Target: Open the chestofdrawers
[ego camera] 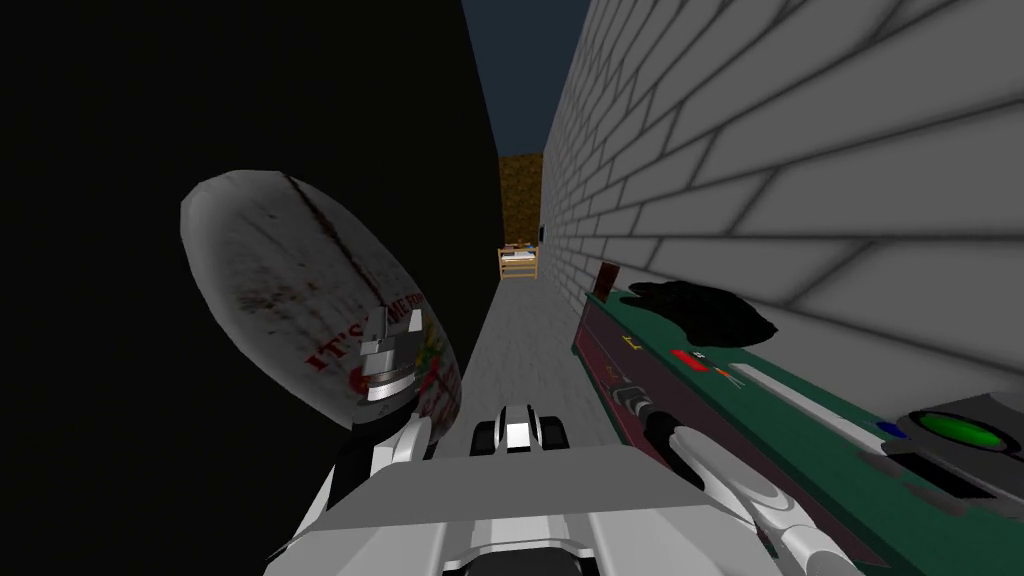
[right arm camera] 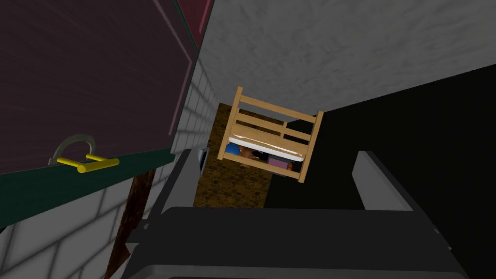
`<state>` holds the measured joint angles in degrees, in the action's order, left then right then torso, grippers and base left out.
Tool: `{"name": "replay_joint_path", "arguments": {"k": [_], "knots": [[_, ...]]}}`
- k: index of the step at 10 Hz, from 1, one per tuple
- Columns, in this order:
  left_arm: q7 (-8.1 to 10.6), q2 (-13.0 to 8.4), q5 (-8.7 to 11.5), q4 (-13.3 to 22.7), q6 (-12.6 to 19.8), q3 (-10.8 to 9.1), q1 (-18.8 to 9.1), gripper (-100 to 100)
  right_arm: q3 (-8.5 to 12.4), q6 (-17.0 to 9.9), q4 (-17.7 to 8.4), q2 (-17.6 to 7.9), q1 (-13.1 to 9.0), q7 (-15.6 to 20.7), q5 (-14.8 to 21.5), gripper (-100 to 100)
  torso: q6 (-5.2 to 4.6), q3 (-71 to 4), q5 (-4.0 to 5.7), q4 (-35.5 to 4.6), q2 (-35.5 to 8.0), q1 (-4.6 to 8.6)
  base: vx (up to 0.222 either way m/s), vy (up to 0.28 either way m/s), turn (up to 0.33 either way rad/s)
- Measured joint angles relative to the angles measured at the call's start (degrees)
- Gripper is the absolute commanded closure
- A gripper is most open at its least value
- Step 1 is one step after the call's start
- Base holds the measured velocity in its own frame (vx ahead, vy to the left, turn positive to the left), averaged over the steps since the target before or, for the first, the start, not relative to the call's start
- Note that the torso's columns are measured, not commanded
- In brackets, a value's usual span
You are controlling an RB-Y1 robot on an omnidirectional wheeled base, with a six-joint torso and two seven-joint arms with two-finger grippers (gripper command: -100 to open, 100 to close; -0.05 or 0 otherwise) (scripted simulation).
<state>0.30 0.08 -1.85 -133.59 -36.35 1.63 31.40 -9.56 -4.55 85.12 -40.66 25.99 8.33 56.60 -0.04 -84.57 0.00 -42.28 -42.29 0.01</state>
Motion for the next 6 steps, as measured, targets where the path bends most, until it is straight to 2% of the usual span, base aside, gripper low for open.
{"name": "replay_joint_path", "arguments": {"k": [4,5,6], "knots": [[0.00,0.00,0.00,0.00,0.00,0.00,0.00,0,-0.99,-3.79,-4.37,-3.41,0.26,1.53,5.58,-100,0.01,0.00,0.01,0.00,0.00,0.00,-0.005,0.010,0.175],[0.00,0.00,0.00,0.00,0.00,0.00,-0.01,0,-2.39,-5.53,-5.65,-4.87,-0.15,2.25,6.14,-100,0.07,0.00,0.00,0.00,0.01,-0.01,-0.005,0.005,0.102],[0.00,0.00,0.00,0.00,0.00,0.00,0.00,0,-1.62,-5.55,-7.44,-4.55,-0.50,2.44,8.37,-100,-0.01,0.01,0.01,0.00,0.00,0.01,-0.007,0.008,0.164]]}}
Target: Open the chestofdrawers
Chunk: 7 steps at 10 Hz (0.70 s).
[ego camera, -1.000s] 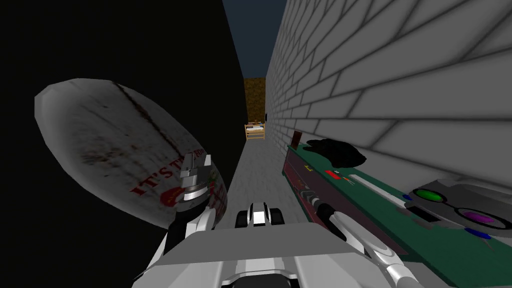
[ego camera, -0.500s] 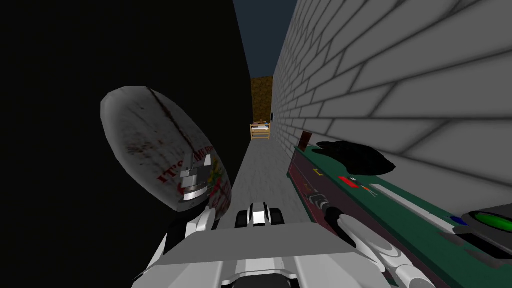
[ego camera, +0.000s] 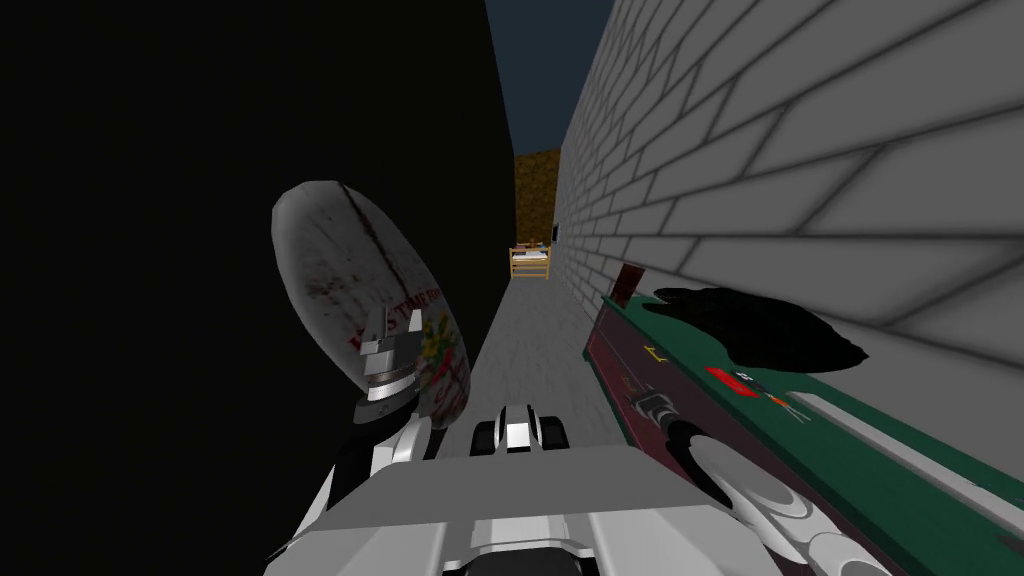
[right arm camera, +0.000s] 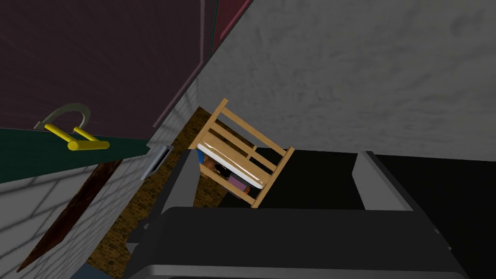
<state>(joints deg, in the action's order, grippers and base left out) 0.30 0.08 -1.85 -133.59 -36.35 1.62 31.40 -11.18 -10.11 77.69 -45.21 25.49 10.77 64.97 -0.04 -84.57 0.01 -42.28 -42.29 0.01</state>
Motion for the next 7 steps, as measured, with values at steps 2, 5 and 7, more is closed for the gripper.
{"name": "replay_joint_path", "arguments": {"k": [2,5,7], "knots": [[0.00,0.00,0.00,0.00,0.00,0.00,0.00,0,-0.07,-1.22,-1.92,-0.91,0.56,0.89,3.09,-100,0.03,0.00,-0.01,-0.01,-0.01,-0.01,-0.008,0.006,0.160],[0.00,0.00,0.00,0.00,0.00,0.00,0.00,0,0.11,-2.70,-6.91,-2.69,-0.24,1.25,8.84,-100,0.06,0.00,0.00,0.00,0.00,0.00,-0.009,0.002,0.188],[0.00,0.00,0.00,0.00,0.00,0.00,0.00,0,-0.96,-5.69,-8.00,-4.78,0.72,4.34,9.02,-100,-0.01,0.00,0.00,0.00,-0.01,0.00,-0.007,-0.004,0.026]]}}
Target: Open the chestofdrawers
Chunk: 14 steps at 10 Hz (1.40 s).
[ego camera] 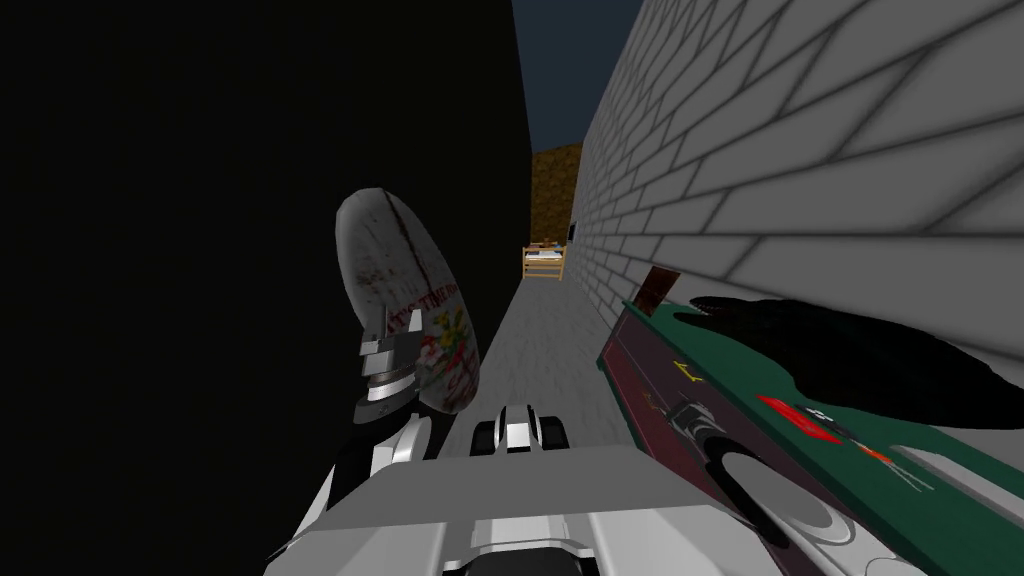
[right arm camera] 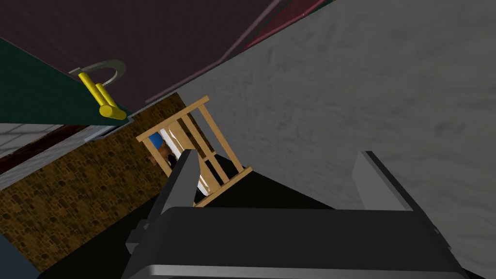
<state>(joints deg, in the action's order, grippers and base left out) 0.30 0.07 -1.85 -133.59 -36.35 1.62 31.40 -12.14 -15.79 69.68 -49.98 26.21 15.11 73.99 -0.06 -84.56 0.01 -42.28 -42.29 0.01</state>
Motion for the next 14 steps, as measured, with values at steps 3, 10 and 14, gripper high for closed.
{"name": "replay_joint_path", "arguments": {"k": [3,10,14], "knots": [[0.00,0.00,0.00,0.00,0.00,0.00,0.00,0,0.15,-0.99,-1.71,-1.26,0.26,1.26,1.81,-100,0.05,-0.01,-0.01,0.00,0.01,-0.02,-0.006,0.000,0.084],[0.00,0.00,0.00,0.00,0.00,0.00,0.00,0,0.15,-4.17,-7.22,-3.12,0.35,3.39,8.45,-100,0.05,-0.01,0.00,0.00,0.01,-0.01,-0.010,-0.003,0.108],[0.00,0.00,0.00,0.00,0.00,0.00,0.00,0,-1.07,-6.79,-14.01,-5.06,-0.83,2.26,15.91,-100,0.04,0.01,0.00,0.00,-0.01,-0.01,-0.017,-0.010,0.115]]}}
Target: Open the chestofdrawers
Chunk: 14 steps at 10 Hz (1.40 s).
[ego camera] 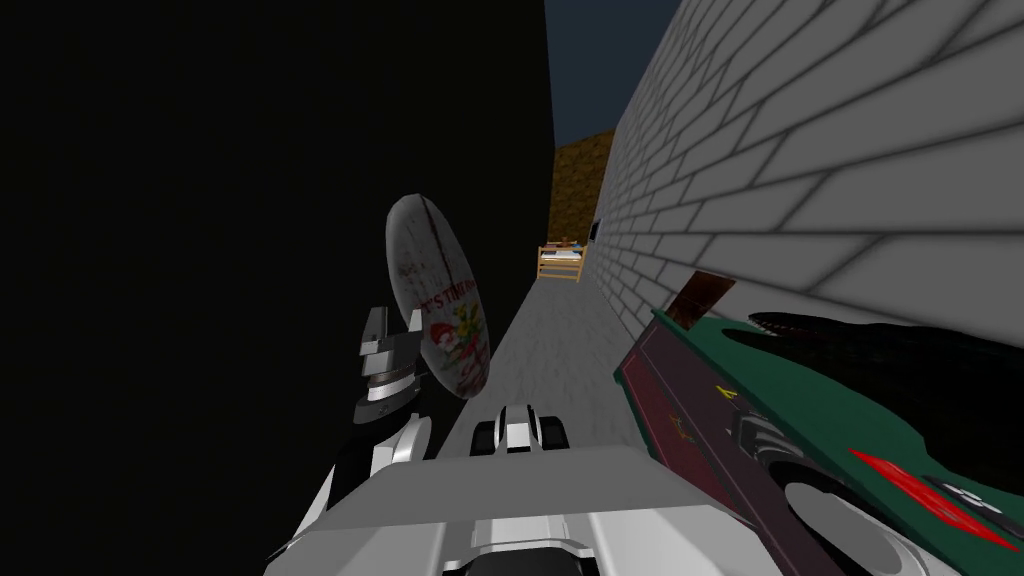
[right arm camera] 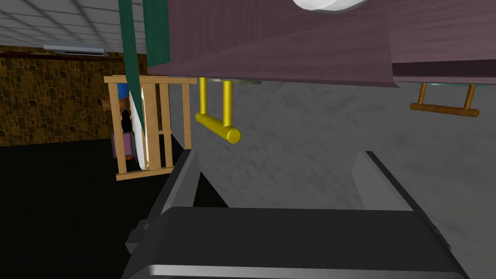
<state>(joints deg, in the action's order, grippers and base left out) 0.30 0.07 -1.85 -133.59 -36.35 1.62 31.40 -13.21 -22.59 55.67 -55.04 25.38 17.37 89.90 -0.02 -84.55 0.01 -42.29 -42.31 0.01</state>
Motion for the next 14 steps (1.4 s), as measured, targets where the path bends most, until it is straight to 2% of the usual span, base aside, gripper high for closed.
{"name": "replay_joint_path", "arguments": {"k": [2,3,4,5,6,8,9,10,11,12,14], "knots": [[0.00,0.00,0.00,0.00,0.00,0.00,0.00,0,0.67,-0.72,0.03,-0.22,0.73,1.54,0.00,-100,0.02,-0.02,-0.02,0.01,0.03,-0.03,-0.014,-0.005,0.089],[0.00,0.00,0.00,0.00,0.00,0.00,0.00,0,0.45,-1.32,-1.29,-0.38,0.50,2.02,1.28,-100,0.04,-0.02,-0.01,0.01,0.03,-0.01,-0.008,-0.007,0.034],[0.00,0.00,0.00,0.00,0.00,0.00,0.01,0,0.41,-1.49,-1.48,-0.40,0.45,2.04,1.46,-100,-0.01,-0.02,0.00,0.01,0.04,-0.01,-0.053,-0.019,0.216],[0.00,0.00,0.00,0.00,0.00,0.00,-0.01,0,0.29,-1.44,-2.99,-0.06,-0.29,1.67,1.45,-100,0.07,0.04,0.01,-0.02,-0.07,0.04,-0.090,-0.040,0.353],[0.00,0.00,0.00,0.00,0.00,0.00,-0.01,0,1.08,-1.22,-3.56,0.53,-0.47,2.72,0.24,-100,0.04,0.09,0.02,-0.05,-0.14,0.07,-0.099,-0.050,0.203],[0.00,0.00,0.00,0.00,0.00,0.00,-0.01,0,1.55,-0.59,-6.89,1.24,-2.16,3.06,-0.77,-100,0.02,0.03,0.00,-0.02,-0.05,0.03,-0.075,-0.033,0.160],[0.00,0.00,0.00,0.00,0.00,-0.01,0.01,0,1.64,-0.46,-7.02,1.25,-2.23,3.21,-0.91,100,-0.05,-0.09,-0.02,0.04,0.16,-0.07,0.019,0.010,-0.250],[0.00,0.00,0.00,0.00,0.00,-0.01,0.02,0,1.51,-0.64,-6.44,1.18,-1.96,3.15,-0.65,100,-0.08,-0.18,-0.04,0.09,0.29,-0.15,0.078,0.017,-0.204],[0.00,0.00,0.00,-0.01,-0.01,0.00,0.02,0,1.36,-1.23,-5.64,0.39,-2.03,2.52,0.17,100,-0.36,-0.14,0.38,0.27,0.28,0.07,0.097,0.031,-0.140],[0.00,0.00,0.00,-0.01,-0.01,-0.01,0.03,0,1.62,-1.35,-4.04,0.29,-1.12,3.04,-0.13,100,-0.35,-0.05,0.31,0.19,0.08,0.11,0.090,0.039,-0.197],[0.00,0.00,0.00,-0.01,-0.01,-0.01,0.02,0,0.43,-1.94,-2.59,-0.65,-0.56,1.30,1.85,100,-0.51,0.18,0.30,0.11,-0.32,0.12,0.065,0.031,-0.108]]}}
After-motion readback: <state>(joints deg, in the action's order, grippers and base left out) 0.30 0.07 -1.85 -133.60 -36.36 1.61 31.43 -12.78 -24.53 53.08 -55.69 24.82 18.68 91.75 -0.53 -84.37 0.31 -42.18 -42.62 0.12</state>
